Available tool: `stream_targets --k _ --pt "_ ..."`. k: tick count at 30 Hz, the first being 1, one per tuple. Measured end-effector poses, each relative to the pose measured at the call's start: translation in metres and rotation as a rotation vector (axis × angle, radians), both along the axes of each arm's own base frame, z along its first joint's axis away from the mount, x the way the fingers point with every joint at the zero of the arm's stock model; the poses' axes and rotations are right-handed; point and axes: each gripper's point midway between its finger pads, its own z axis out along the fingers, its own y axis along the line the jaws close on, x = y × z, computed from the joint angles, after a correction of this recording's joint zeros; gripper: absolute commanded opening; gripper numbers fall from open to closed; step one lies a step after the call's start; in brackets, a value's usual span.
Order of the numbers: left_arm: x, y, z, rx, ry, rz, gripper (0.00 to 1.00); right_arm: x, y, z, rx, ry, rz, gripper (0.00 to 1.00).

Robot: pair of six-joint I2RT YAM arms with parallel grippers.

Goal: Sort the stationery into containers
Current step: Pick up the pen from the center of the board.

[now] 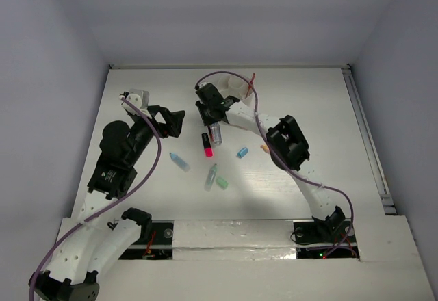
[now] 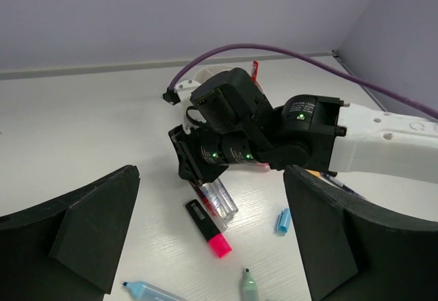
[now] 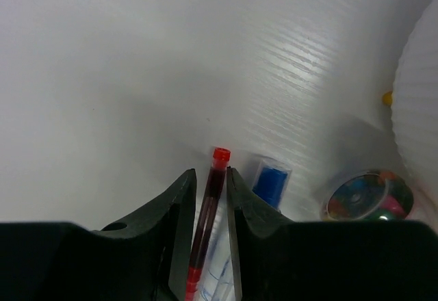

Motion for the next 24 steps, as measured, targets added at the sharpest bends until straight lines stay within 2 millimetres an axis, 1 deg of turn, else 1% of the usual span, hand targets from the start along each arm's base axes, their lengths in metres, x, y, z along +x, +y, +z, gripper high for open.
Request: stream_targets --k 3,5,6,7,9,10,11,17,20,22,24 --pt "0.0 0.0 0.0 0.0 0.0 0.001 0.85 0.0 0.0 -0.011 -0.01 0.013 -0.003 0.3" --pt "0.0 0.0 0.0 0.0 0.0 0.002 0.85 0.002 0.003 -0.008 -0.001 0.008 -0.004 0.28" --pt "0.0 0.0 0.0 0.0 0.0 0.003 0.85 0.003 0.003 -0.009 -0.002 0.008 -0.004 0.25" --pt "0.0 0.0 0.0 0.0 0.0 0.003 0.85 0.003 0.003 -0.011 -0.002 0.009 -0.005 0.19" --pt "0.0 0.001 0.0 0.0 0.001 0.003 0.85 0.004 0.004 -0.011 0.001 0.008 -0.007 0.12" --pt "0.001 0.0 0.0 0.0 0.001 0.003 0.84 0.005 0.005 -0.01 0.003 0.007 -0.009 0.04" --pt "0.001 0.0 0.0 0.0 0.002 0.003 0.84 0.005 0.005 -0.01 0.004 0.007 -0.009 0.0" --pt "0.002 0.0 -0.003 0.0 0.01 0.003 0.8 0.008 0.006 -0.009 0.015 -0.012 -0.021 0.0" --pt "0.003 -0.001 -0.006 0.001 0.019 -0.001 0.76 0.007 0.004 -0.006 0.029 -0.03 -0.023 0.0" --pt "0.004 -0.003 -0.008 0.002 0.026 -0.006 0.7 0.003 0.001 0.001 0.047 -0.044 -0.02 0.0" --pt "0.005 -0.005 -0.01 0.004 0.033 -0.015 0.64 0.0 0.0 0.018 0.083 -0.07 -0.02 0.0"
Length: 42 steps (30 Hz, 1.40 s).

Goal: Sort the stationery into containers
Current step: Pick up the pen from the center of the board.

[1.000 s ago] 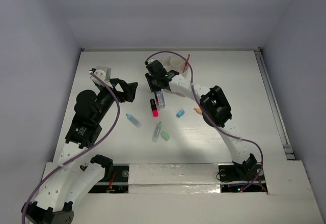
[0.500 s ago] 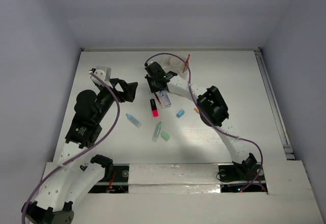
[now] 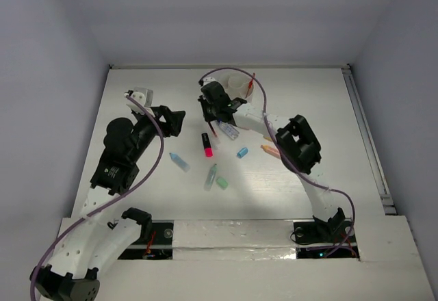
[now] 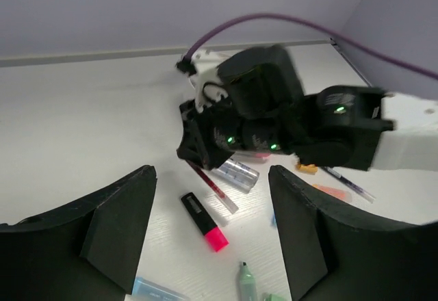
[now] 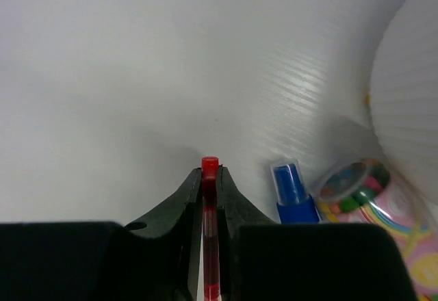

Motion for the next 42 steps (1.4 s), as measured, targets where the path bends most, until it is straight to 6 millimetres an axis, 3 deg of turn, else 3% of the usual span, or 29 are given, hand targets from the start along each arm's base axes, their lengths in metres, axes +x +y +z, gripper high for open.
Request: stream_targets --k 3,7,11,14,17,19,28,42 --pt "0.001 -0.004 -0.004 0.001 0.015 -0.019 0.53 -0.001 0.003 0.047 0.092 -0.069 0.002 0.0" --pt "0.004 -0.011 -0.011 0.0 0.041 -0.05 0.39 -0.005 0.004 0.15 0.284 -0.238 0.004 0.0" --pt "0.009 -0.026 -0.028 0.009 0.1 -0.122 0.41 -0.021 -0.007 0.231 0.451 -0.372 0.01 0.0" --pt "0.014 -0.04 -0.052 0.021 0.182 -0.194 0.51 -0.035 -0.016 0.269 0.544 -0.432 0.018 0.0" --pt "0.013 -0.053 -0.07 0.016 0.251 -0.263 0.56 -0.047 -0.02 0.285 0.61 -0.448 0.029 0.0" --pt "0.01 -0.059 -0.072 0.003 0.267 -0.3 0.57 -0.053 -0.019 0.289 0.651 -0.443 0.043 0.0" --pt "0.001 -0.074 -0.051 -0.056 0.213 -0.404 0.58 -0.077 0.003 0.29 0.81 -0.339 0.147 0.0" --pt "0.006 -0.075 -0.054 -0.075 0.23 -0.39 0.43 -0.114 0.023 0.291 1.006 -0.187 0.291 0.0"
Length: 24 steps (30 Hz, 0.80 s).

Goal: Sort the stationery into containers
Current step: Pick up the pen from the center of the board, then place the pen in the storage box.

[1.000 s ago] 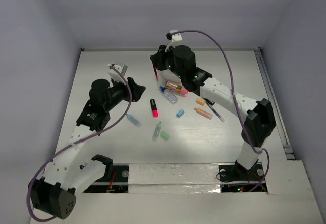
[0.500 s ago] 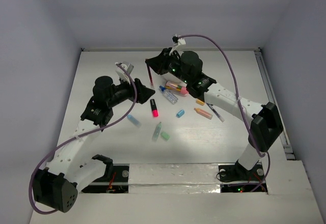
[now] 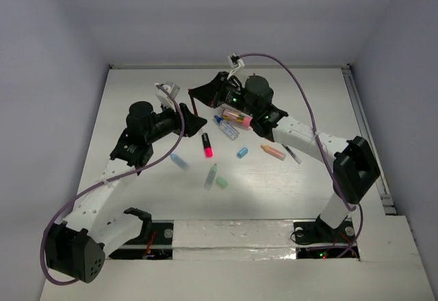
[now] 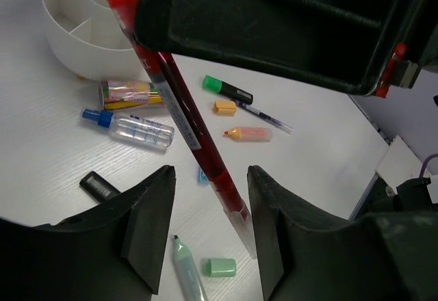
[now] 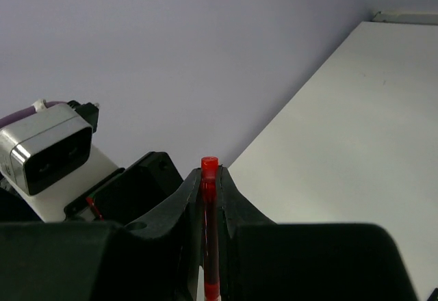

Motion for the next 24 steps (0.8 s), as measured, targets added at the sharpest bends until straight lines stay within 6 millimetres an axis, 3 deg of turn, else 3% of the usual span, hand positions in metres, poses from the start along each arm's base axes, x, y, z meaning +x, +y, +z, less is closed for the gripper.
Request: stream_targets --k 2,3,5,6,7,9,10,11,13,14,17,20,24 --pt "0.0 0.0 0.0 -0.004 0.004 0.005 0.35 -0.003 0.001 -0.003 0.01 0.012 0.019 0.0" --pt "0.001 0.0 0.0 -0.005 0.005 0.006 0.26 -0.004 0.002 -0.003 0.013 0.017 0.026 0.0" --pt "0.0 0.0 -0.001 -0.009 0.009 0.007 0.16 -0.005 0.003 -0.004 0.019 0.024 0.034 0.0" --pt "0.0 0.0 -0.001 -0.011 0.011 0.008 0.03 -0.006 0.002 -0.005 0.024 0.024 0.034 0.0" --pt "0.002 0.002 -0.003 -0.01 0.021 0.024 0.0 -0.006 0.003 -0.004 0.029 0.023 0.037 0.0" --pt "0.006 0.008 -0.007 -0.005 0.029 0.053 0.0 -0.007 0.002 -0.001 0.038 0.012 0.041 0.04" --pt "0.006 0.008 -0.007 -0.005 0.03 0.054 0.0 -0.008 0.003 -0.002 0.04 0.013 0.043 0.11" --pt "0.005 0.007 -0.008 -0.003 0.035 0.053 0.0 -0.008 0.002 -0.004 0.038 0.015 0.044 0.31" --pt "0.004 0.007 -0.009 0.001 0.037 0.051 0.0 -0.009 0.002 -0.006 0.038 0.02 0.044 0.52" --pt "0.005 0.007 -0.009 0.003 0.034 0.051 0.0 -0.009 0.002 -0.009 0.032 0.023 0.046 0.69" --pt "0.003 0.006 -0.009 0.01 0.025 0.037 0.0 -0.01 0.0 -0.019 -0.007 0.031 0.052 0.87" --pt "0.001 0.005 -0.009 0.02 0.016 0.018 0.0 -0.01 -0.005 -0.023 -0.046 0.032 0.057 0.9" --pt "-0.002 0.003 -0.01 0.03 0.003 -0.011 0.0 -0.009 -0.018 -0.025 -0.089 0.022 0.062 0.82"
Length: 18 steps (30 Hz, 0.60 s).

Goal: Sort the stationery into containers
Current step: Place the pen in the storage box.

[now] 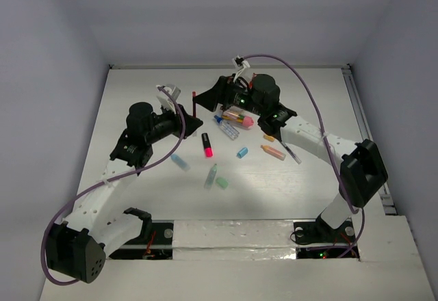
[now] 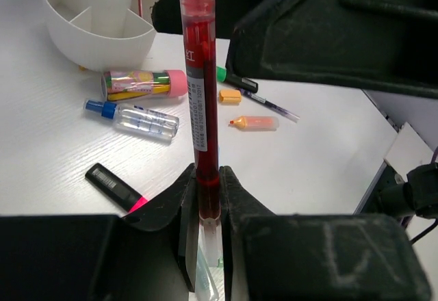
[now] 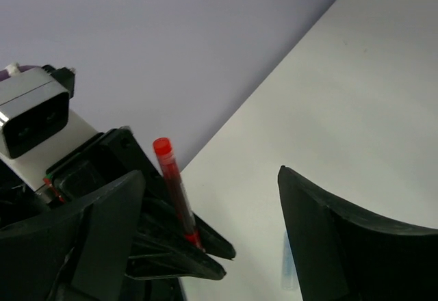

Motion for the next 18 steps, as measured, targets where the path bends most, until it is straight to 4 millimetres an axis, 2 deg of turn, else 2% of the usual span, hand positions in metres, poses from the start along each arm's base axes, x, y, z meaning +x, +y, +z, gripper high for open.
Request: stream_targets --k 5,10,13,14,15,17,18 --pt "-0.005 -0.004 -0.002 0.011 -0.006 -0.037 0.0 0.0 -0.005 -0.001 -0.037 -0.006 0.019 0.72" --pt "-0.011 -0.009 -0.004 0.017 -0.005 -0.076 0.0 -0.008 -0.002 0.006 -0.045 -0.008 0.074 0.68" --pt "-0.013 -0.011 -0.007 0.021 0.003 -0.093 0.0 -0.013 0.001 0.013 -0.039 -0.019 0.11 0.55" --pt "-0.013 -0.013 -0.008 0.023 0.006 -0.099 0.0 -0.015 0.002 0.014 -0.037 -0.019 0.119 0.44" --pt "-0.014 -0.013 -0.009 0.024 0.009 -0.104 0.0 -0.016 0.002 0.014 -0.037 -0.024 0.129 0.39" --pt "-0.014 -0.014 -0.011 0.027 0.017 -0.109 0.0 -0.019 0.003 0.014 -0.037 -0.018 0.143 0.3" --pt "-0.015 -0.014 -0.012 0.028 0.02 -0.111 0.0 -0.019 0.003 0.013 -0.038 -0.017 0.148 0.29"
